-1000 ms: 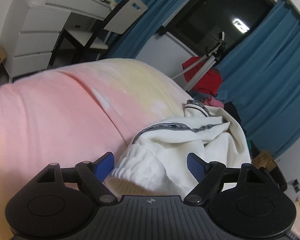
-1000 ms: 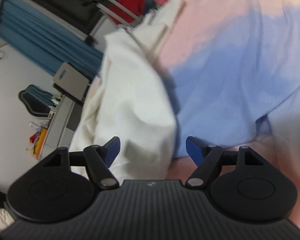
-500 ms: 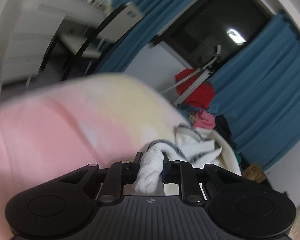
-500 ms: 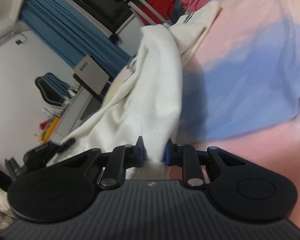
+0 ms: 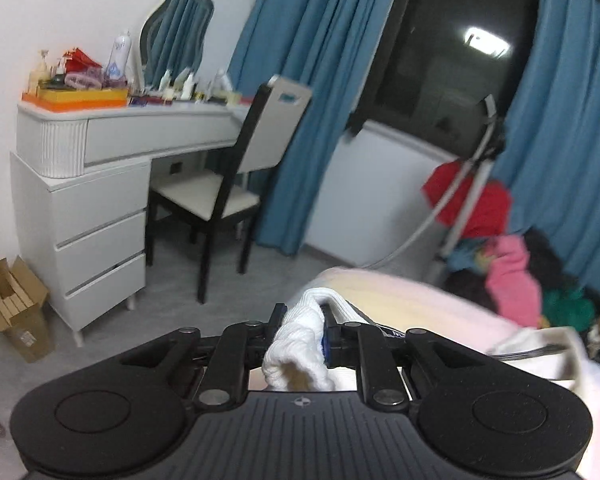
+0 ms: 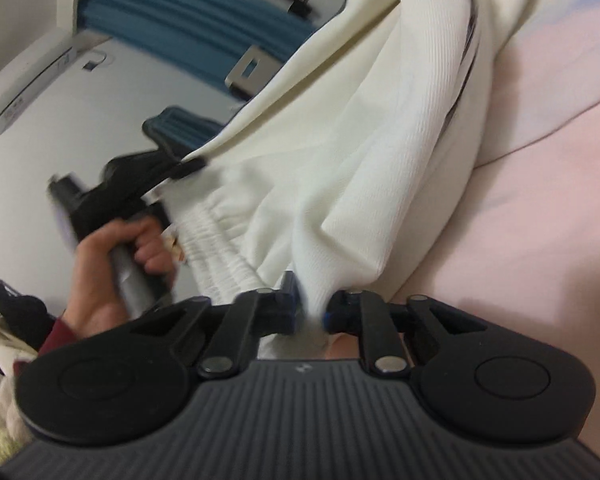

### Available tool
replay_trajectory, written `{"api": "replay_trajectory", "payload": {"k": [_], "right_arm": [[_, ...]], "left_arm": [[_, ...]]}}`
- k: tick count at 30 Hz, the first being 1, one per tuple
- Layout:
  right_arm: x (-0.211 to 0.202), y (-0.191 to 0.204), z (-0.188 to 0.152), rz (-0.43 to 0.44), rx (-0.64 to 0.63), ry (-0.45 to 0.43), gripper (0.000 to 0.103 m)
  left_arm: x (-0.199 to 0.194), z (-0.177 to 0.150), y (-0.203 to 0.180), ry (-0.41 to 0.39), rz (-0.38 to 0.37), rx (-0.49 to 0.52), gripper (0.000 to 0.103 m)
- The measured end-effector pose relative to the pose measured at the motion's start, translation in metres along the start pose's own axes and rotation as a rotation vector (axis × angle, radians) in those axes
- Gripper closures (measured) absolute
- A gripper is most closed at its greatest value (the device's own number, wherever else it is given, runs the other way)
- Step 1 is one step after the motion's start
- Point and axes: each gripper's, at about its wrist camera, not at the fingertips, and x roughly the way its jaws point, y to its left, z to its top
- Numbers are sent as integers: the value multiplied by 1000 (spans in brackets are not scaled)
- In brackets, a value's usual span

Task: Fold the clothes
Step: 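Lay the garment flat and open both grippers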

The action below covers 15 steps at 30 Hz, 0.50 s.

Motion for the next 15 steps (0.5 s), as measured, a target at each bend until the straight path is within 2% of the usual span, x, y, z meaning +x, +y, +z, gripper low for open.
{"api": "replay_trajectory", "payload": {"k": [5, 8, 11, 12, 13, 14, 15], "right_arm": [[31, 11, 1, -39, -78, 7, 89], [36, 20, 9, -78, -141, 43, 87], [36, 31, 17, -118, -198, 92, 78], [35, 35, 19, -136, -215, 108, 69], [34, 37, 21, -153, -231, 125, 64], [30, 39, 22, -163, -251, 141, 50], [25, 42, 23, -166, -274, 152, 34]], "left_arm": [[70, -10, 15, 99, 30, 12, 86], [83, -13, 15, 131, 27, 4, 84], [79, -14, 17, 148, 26, -10, 78], [75, -13, 16, 150, 47, -15, 65], [70, -11, 15, 152, 67, -20, 48], [66, -9, 14, 150, 87, -22, 40], [58, -8, 12, 137, 98, -22, 29]]}}
